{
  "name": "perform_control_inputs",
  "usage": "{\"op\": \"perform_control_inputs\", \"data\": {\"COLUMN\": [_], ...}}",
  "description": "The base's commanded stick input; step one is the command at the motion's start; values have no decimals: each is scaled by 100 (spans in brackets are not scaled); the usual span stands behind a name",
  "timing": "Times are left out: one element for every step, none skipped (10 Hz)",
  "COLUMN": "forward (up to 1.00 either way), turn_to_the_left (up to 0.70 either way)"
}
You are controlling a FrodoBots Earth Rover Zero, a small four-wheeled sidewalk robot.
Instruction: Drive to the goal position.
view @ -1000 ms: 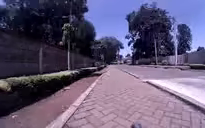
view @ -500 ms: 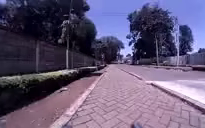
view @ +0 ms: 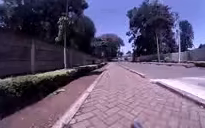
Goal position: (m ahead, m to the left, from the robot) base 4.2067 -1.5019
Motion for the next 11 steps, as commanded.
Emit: {"op": "perform_control_inputs", "data": {"forward": [70,70,70,70,70,70,70,70,70,70,70], "turn_to_the_left": [0,-1,-8,-15,-21,-28,-35,-29,-23,-17,-12]}}
